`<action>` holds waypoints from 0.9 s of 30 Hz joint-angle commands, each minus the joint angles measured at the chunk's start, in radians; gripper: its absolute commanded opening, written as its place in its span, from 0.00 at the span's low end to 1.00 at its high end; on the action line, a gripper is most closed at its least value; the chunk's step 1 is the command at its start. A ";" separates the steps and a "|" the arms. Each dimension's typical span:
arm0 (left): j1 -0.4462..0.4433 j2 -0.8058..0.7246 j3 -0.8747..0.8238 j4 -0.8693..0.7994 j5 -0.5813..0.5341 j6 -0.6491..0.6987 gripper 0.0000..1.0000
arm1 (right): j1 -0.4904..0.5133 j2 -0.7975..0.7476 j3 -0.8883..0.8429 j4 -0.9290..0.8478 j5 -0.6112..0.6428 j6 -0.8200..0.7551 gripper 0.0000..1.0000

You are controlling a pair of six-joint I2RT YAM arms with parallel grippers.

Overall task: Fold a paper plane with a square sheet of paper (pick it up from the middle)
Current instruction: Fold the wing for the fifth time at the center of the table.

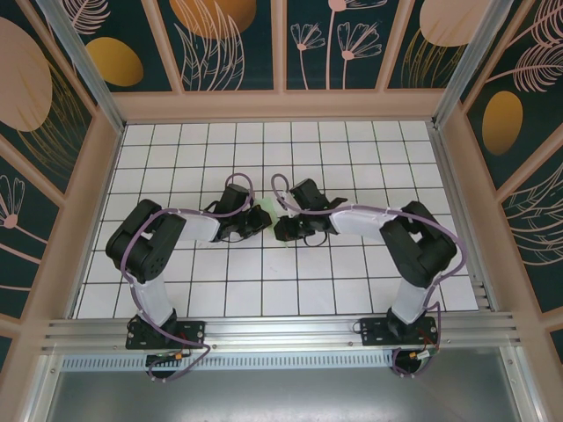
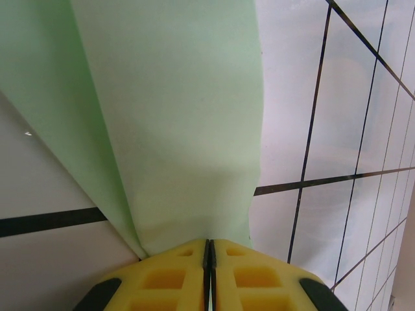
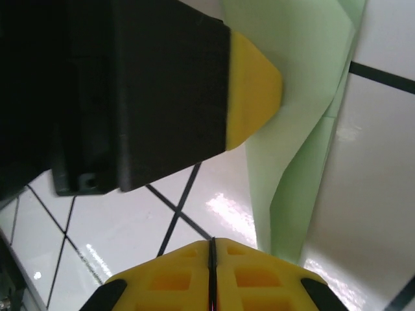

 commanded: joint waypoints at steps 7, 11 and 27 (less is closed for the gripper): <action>0.002 0.038 0.030 -0.081 -0.077 0.081 0.17 | -0.024 0.074 -0.039 0.008 0.041 0.008 0.09; 0.004 0.033 0.060 -0.079 -0.071 0.126 0.20 | -0.029 0.081 -0.080 0.018 0.031 0.010 0.09; -0.002 -0.098 -0.119 0.286 0.152 0.123 0.22 | -0.099 0.080 -0.147 0.091 -0.113 0.106 0.08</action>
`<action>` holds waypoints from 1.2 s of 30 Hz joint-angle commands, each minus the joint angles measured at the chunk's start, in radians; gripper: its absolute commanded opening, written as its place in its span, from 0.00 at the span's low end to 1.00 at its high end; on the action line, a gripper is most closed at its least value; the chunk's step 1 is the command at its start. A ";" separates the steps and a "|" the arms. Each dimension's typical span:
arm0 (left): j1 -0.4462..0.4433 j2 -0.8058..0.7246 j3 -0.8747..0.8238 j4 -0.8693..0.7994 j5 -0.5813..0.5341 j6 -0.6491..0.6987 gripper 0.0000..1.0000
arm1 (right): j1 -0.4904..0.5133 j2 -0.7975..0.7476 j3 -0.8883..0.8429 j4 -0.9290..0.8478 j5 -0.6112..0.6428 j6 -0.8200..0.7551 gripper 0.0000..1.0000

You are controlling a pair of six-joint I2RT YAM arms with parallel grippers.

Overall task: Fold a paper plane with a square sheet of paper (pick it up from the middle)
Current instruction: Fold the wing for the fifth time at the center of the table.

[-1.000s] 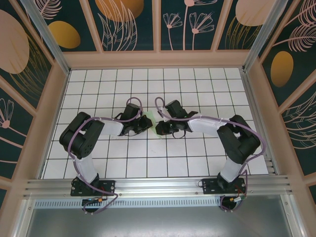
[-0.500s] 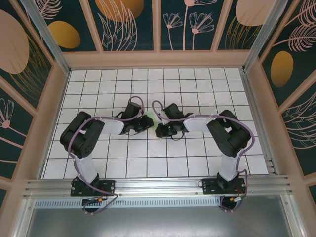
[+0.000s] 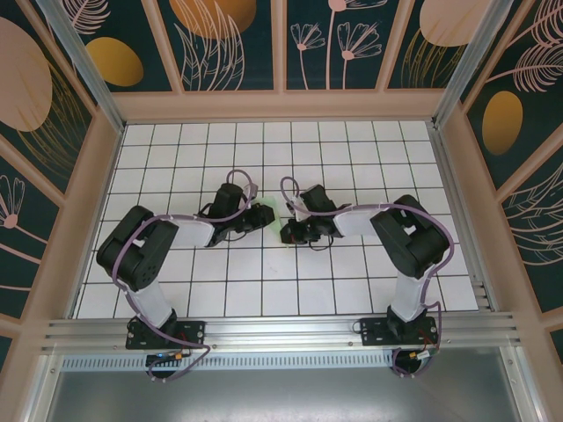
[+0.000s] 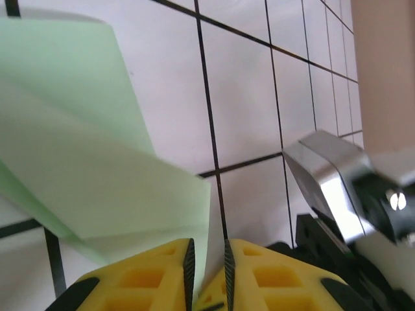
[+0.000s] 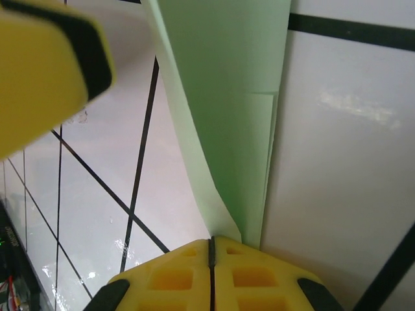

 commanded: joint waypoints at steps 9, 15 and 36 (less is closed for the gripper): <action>-0.035 0.039 -0.030 0.126 0.073 -0.007 0.15 | -0.026 0.027 -0.015 -0.108 0.001 0.042 0.07; -0.048 0.076 -0.021 0.115 0.065 -0.011 0.11 | -0.025 0.034 0.001 -0.120 0.008 0.046 0.07; -0.050 0.150 0.084 -0.142 -0.115 0.019 0.09 | 0.003 0.052 0.006 -0.203 0.105 0.010 0.07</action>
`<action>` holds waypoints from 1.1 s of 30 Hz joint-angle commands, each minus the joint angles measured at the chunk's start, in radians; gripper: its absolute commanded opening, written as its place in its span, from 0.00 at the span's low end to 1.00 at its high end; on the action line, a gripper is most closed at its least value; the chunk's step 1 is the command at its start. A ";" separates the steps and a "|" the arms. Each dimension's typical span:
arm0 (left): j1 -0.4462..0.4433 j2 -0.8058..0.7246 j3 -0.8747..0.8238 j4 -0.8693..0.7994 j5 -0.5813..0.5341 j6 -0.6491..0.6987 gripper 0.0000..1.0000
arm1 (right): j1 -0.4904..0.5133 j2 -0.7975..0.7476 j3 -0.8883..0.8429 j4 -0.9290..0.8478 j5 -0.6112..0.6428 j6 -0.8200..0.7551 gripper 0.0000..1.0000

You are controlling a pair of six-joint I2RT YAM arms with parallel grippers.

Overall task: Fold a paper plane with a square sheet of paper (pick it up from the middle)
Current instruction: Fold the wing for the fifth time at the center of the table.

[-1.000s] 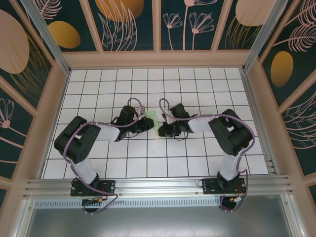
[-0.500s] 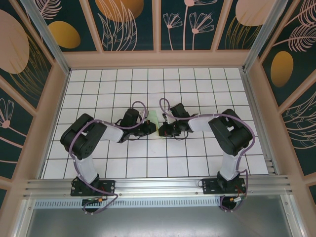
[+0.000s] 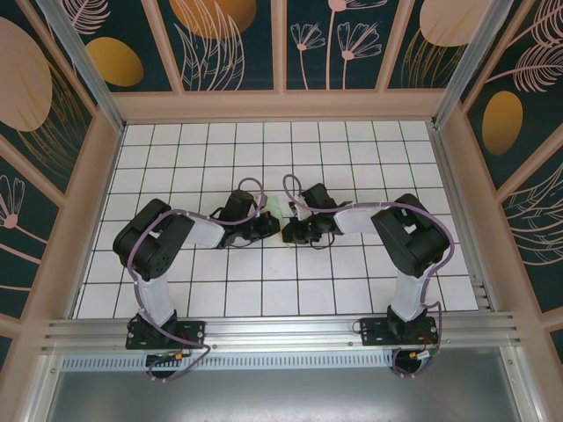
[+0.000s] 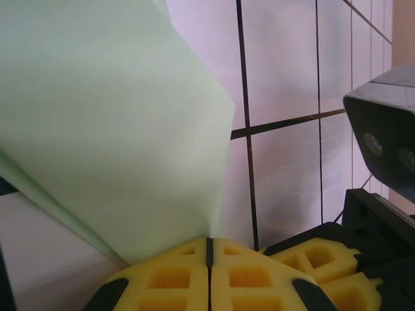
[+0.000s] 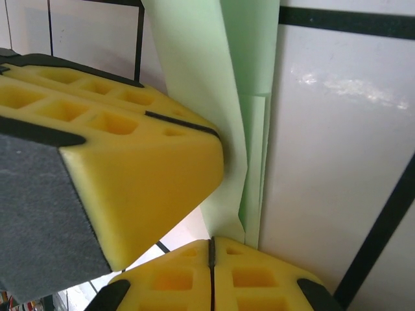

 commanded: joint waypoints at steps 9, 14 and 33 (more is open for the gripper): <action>0.007 0.074 0.129 -0.287 -0.211 0.110 0.08 | 0.023 0.049 -0.035 -0.187 0.174 -0.027 0.08; 0.030 0.069 0.176 -0.339 -0.226 0.163 0.09 | 0.023 0.049 -0.057 -0.195 0.188 -0.032 0.07; 0.185 0.145 0.342 -0.413 -0.204 0.323 0.12 | 0.025 0.053 -0.090 -0.192 0.198 -0.034 0.07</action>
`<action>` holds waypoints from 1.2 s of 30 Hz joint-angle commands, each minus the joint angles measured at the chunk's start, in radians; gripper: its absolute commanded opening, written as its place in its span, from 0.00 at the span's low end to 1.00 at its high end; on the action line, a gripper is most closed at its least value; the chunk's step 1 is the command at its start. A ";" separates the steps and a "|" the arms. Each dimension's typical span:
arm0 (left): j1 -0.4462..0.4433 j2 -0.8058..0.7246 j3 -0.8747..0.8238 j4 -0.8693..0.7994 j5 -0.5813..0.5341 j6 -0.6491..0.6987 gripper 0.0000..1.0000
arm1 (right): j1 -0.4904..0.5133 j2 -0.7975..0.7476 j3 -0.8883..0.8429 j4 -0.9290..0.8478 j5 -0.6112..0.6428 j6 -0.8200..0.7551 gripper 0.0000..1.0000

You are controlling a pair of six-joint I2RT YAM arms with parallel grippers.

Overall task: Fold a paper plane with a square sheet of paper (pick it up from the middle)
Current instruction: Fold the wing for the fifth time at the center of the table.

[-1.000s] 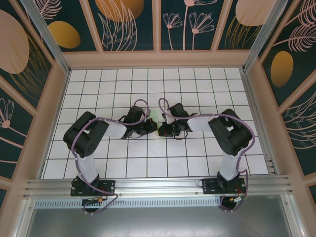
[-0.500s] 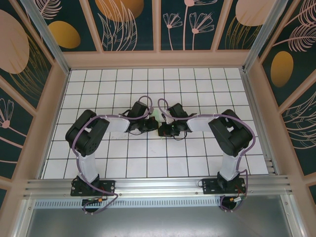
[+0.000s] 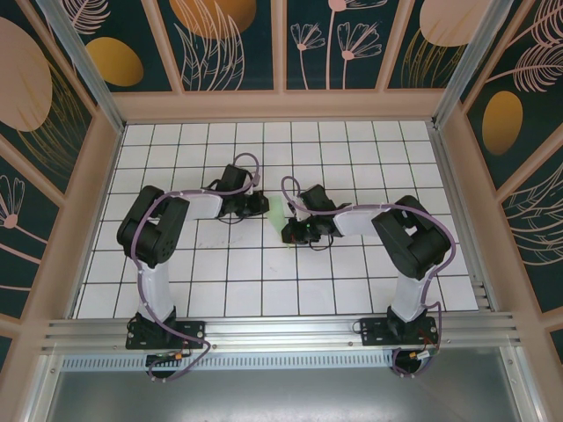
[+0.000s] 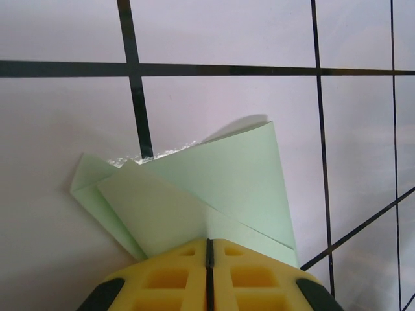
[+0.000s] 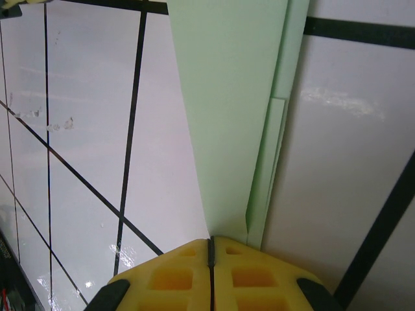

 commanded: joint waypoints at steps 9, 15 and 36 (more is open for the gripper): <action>0.086 0.095 0.062 -0.066 -0.183 0.086 0.11 | 0.005 0.055 -0.088 -0.197 0.145 -0.025 0.07; 0.118 0.107 0.101 -0.075 -0.191 0.107 0.12 | 0.006 0.053 -0.092 -0.188 0.145 -0.022 0.07; 0.157 -0.109 0.045 -0.020 -0.166 -0.006 0.15 | 0.005 0.044 -0.094 -0.155 0.131 -0.002 0.06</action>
